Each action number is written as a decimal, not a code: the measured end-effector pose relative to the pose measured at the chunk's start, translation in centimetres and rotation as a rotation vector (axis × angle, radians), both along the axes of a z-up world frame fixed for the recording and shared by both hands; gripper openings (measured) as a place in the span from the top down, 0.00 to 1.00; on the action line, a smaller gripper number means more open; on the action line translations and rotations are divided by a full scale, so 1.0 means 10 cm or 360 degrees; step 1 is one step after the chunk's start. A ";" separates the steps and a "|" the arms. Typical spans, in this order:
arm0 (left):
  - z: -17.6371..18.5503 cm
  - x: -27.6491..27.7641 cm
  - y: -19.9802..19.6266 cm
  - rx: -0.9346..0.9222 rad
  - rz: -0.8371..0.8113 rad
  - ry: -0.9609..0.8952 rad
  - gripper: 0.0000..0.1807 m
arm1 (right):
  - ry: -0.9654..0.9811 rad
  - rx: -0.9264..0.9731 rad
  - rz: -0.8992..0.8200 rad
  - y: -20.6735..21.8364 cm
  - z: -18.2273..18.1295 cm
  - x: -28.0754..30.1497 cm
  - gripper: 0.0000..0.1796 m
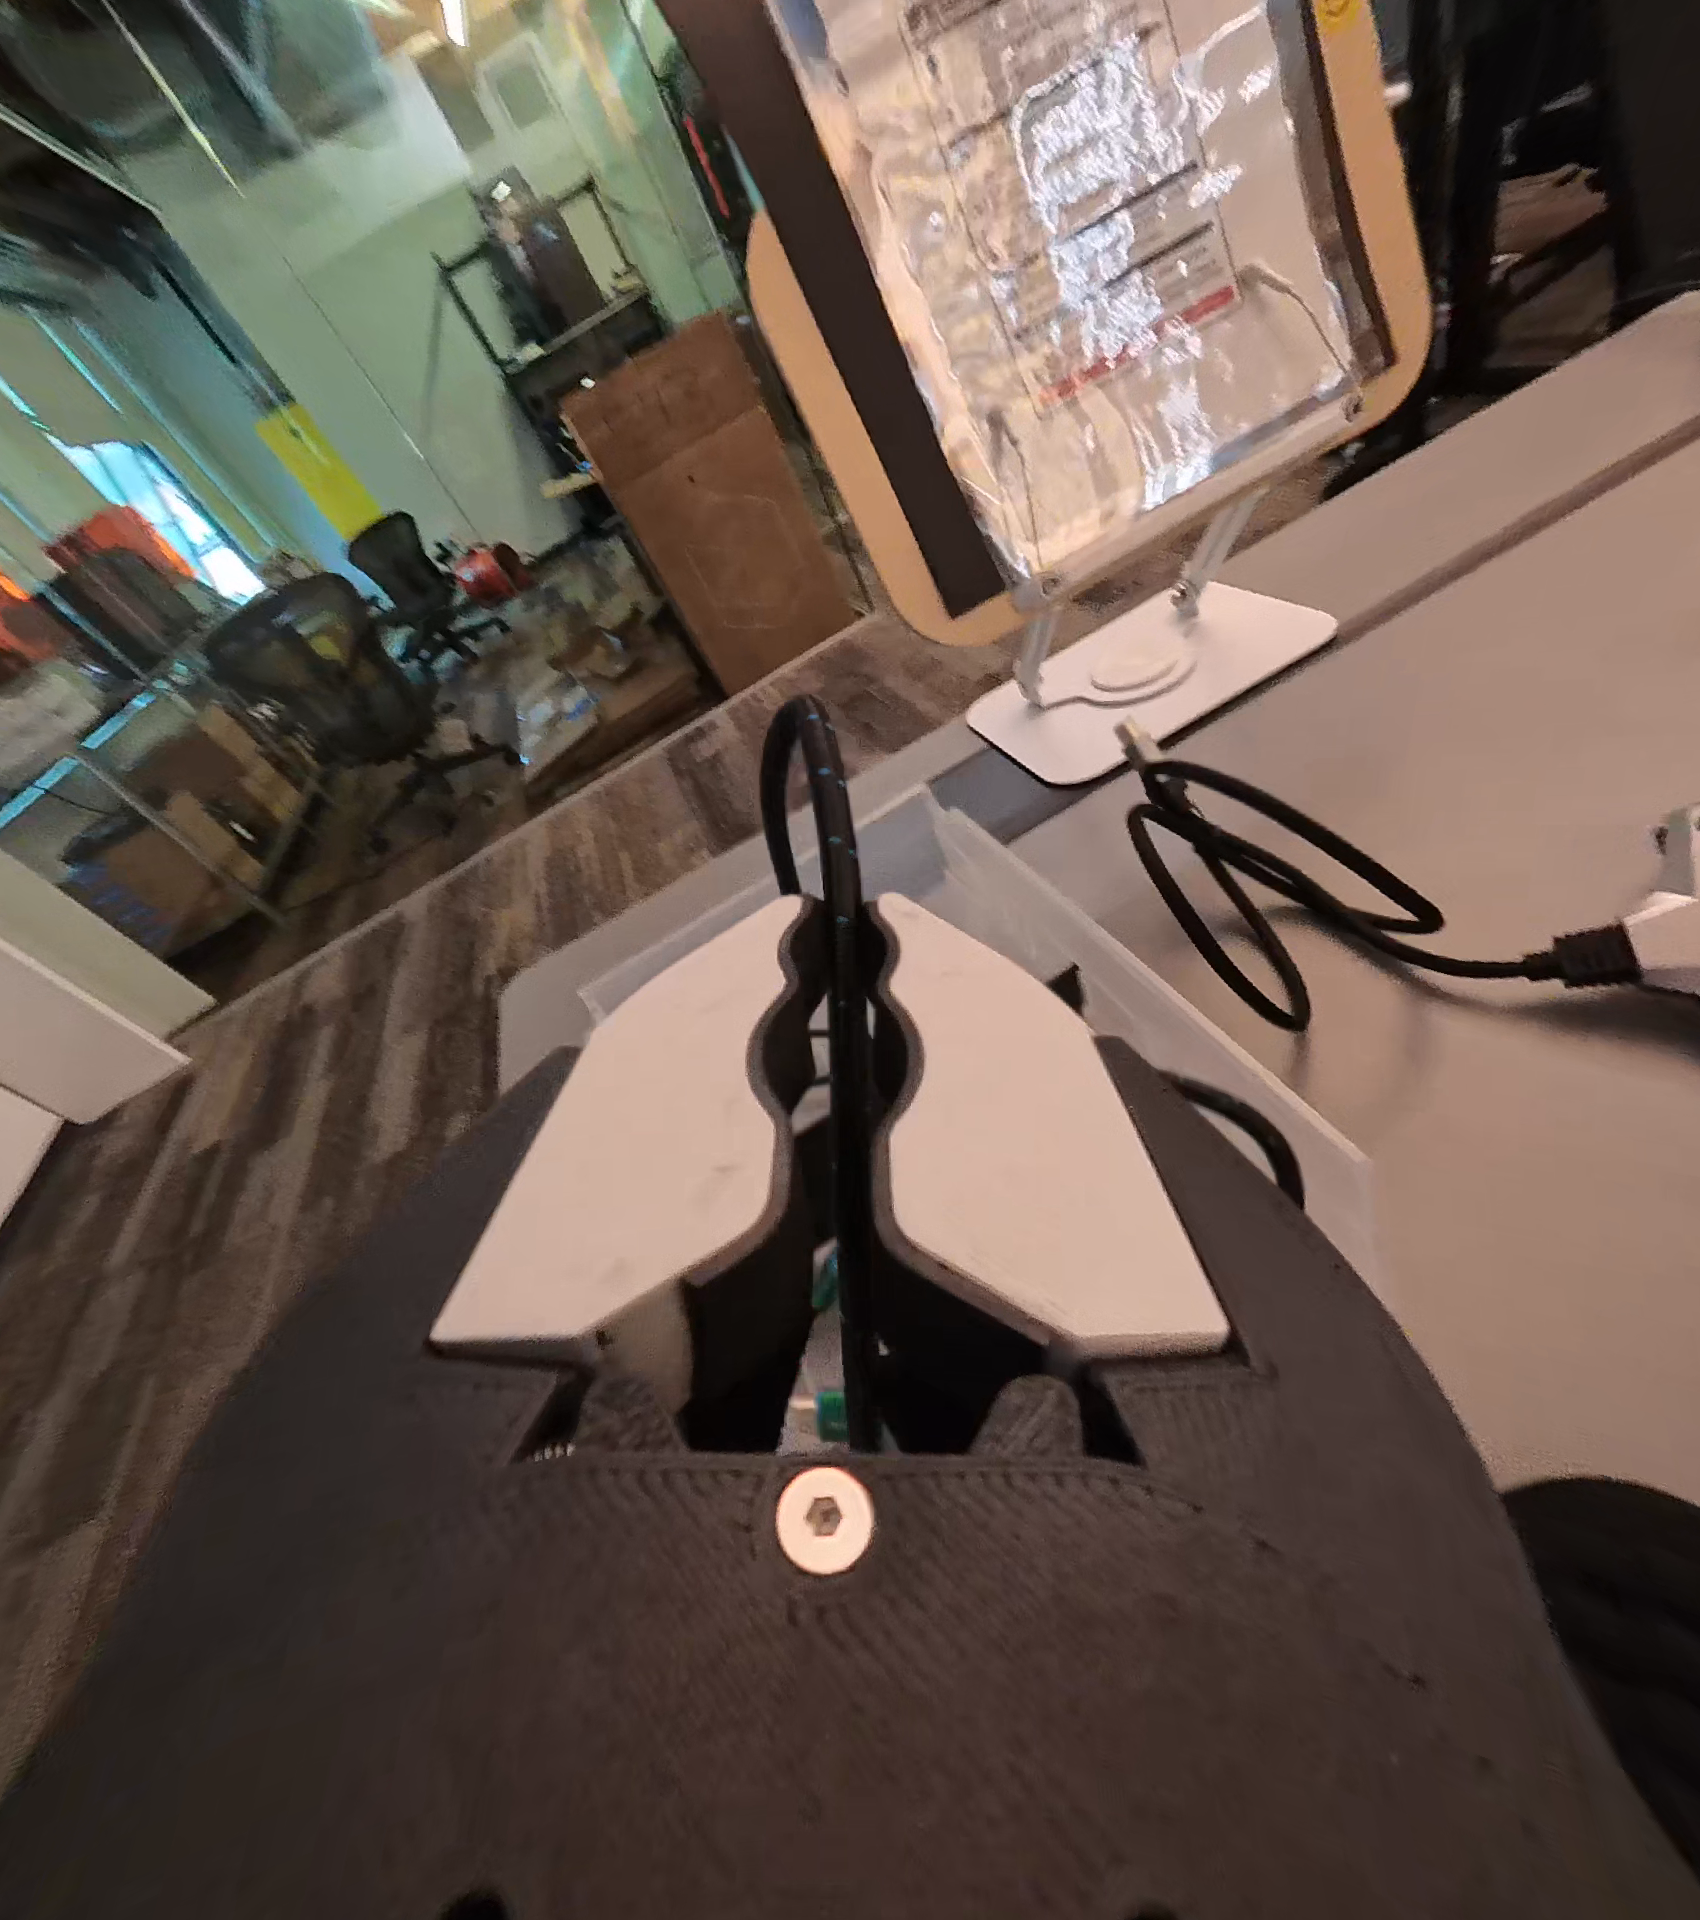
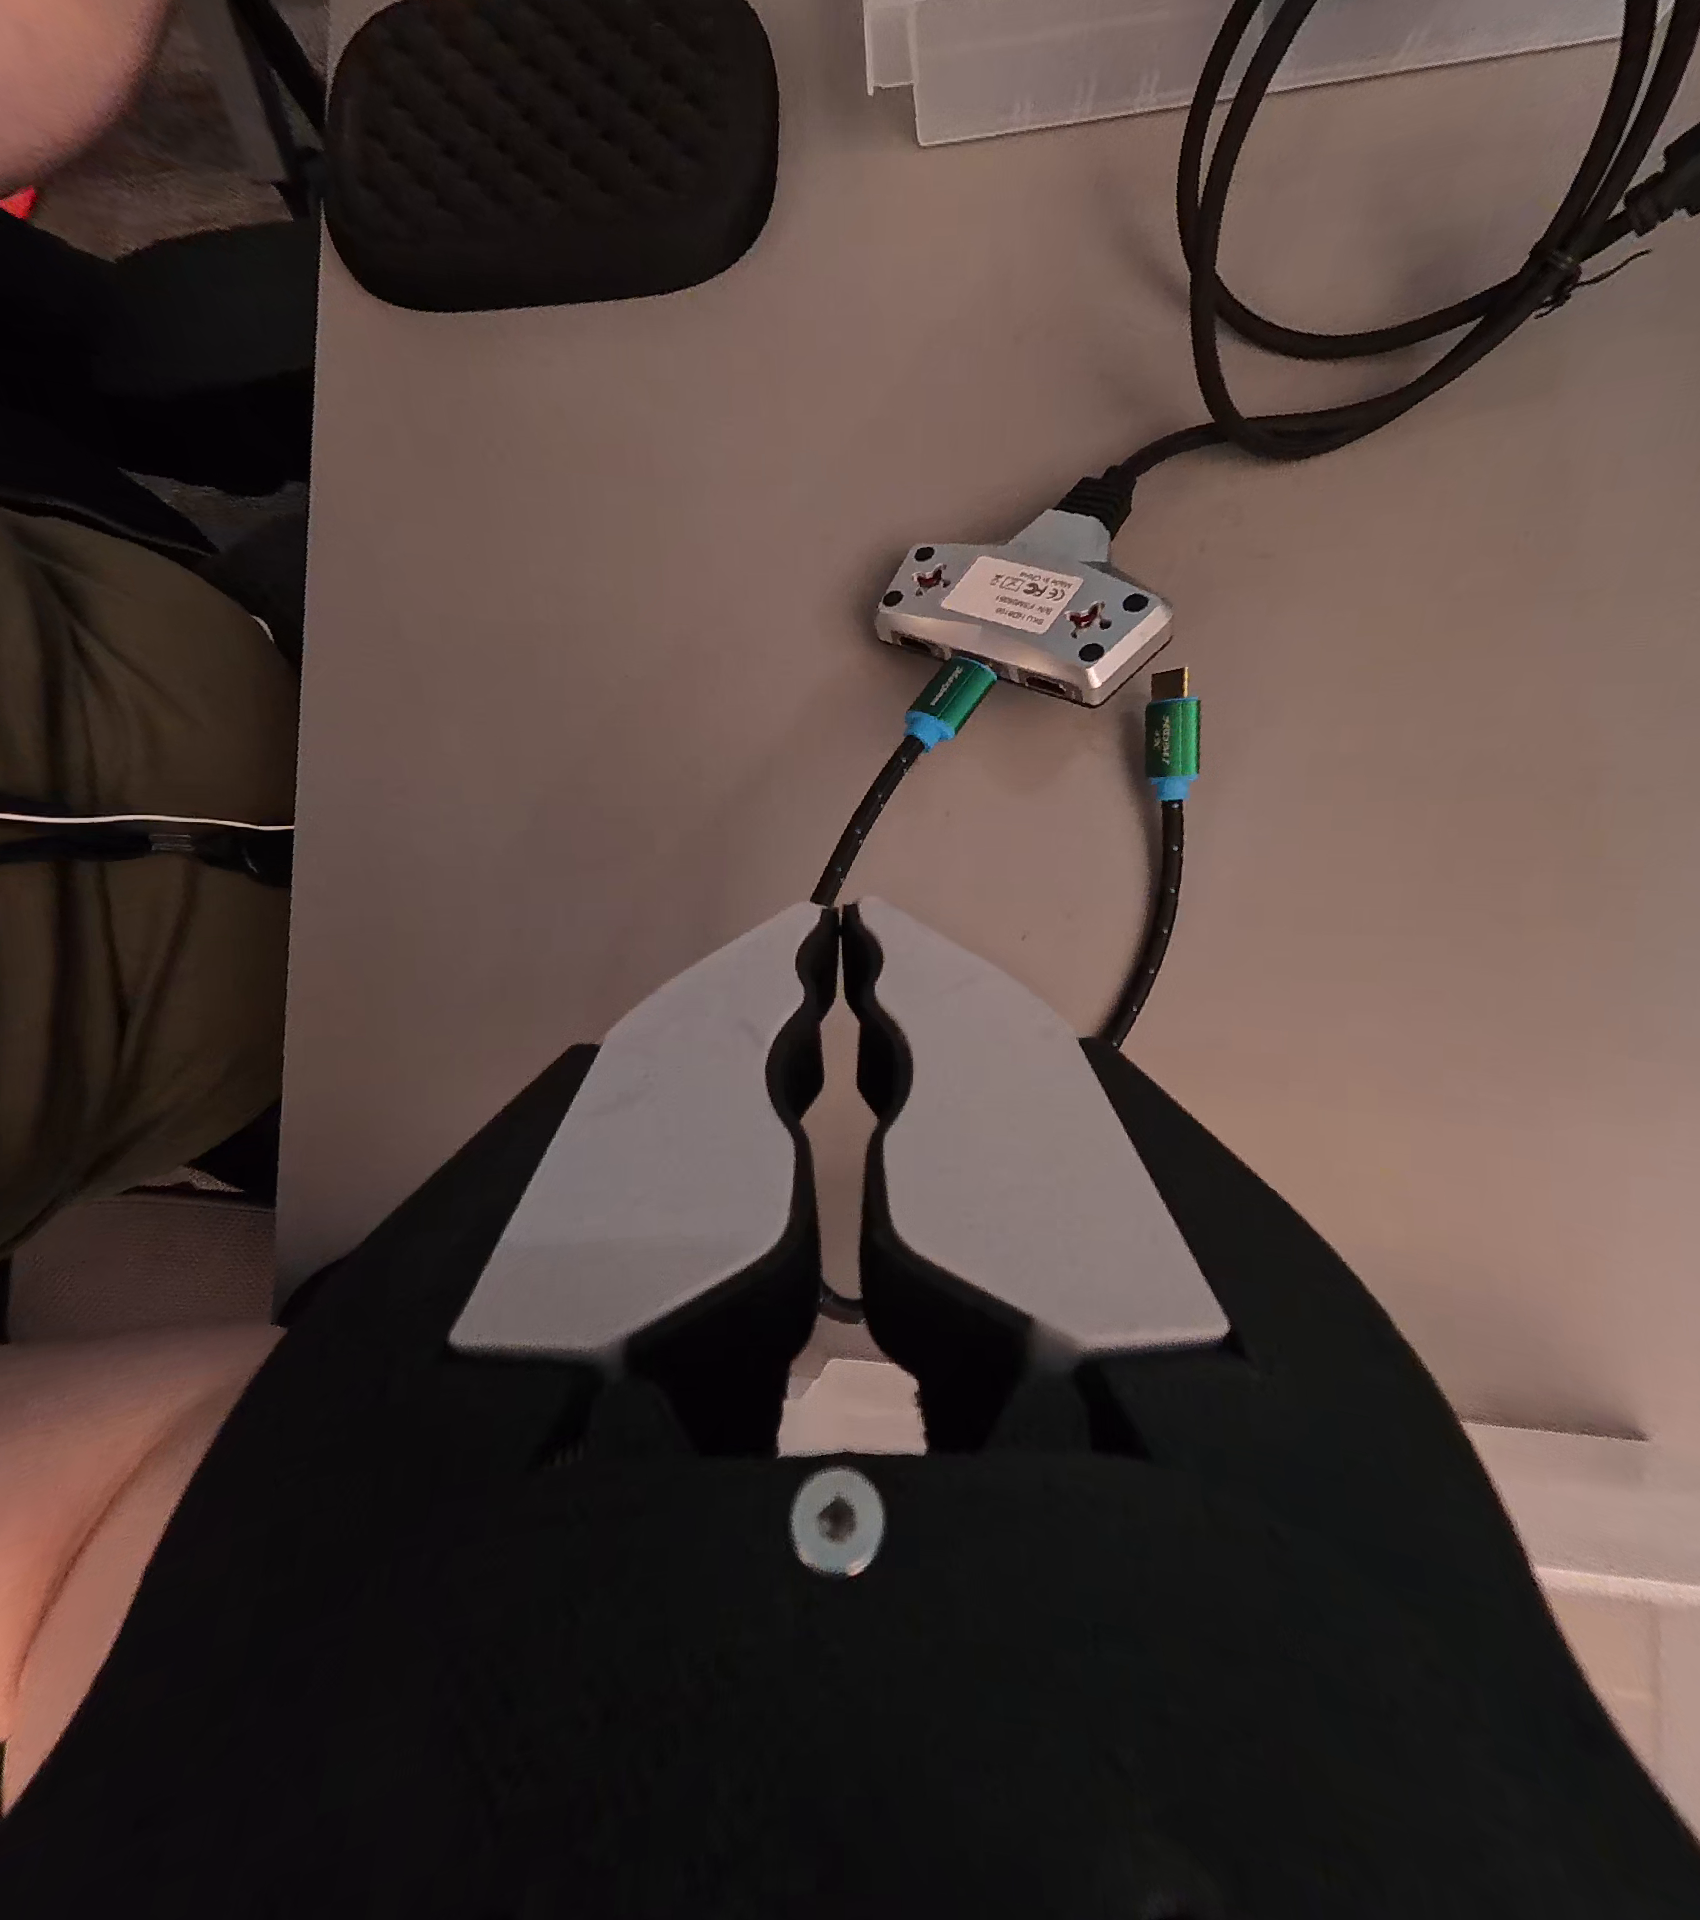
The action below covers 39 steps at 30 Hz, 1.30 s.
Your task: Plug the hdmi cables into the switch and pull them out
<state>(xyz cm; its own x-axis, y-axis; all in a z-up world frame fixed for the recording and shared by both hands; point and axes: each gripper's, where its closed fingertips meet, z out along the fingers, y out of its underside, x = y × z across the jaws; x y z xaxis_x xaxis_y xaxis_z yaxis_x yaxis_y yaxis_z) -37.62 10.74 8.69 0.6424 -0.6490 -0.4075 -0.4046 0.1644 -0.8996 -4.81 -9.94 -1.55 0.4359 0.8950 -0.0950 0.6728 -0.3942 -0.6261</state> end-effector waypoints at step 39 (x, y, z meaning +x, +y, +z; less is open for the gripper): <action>0.52 0.32 -0.12 0.0927 0.0209 -0.0001 0.97 | -0.0066 -0.0037 -0.0015 0.19 -0.16 -0.11 1.00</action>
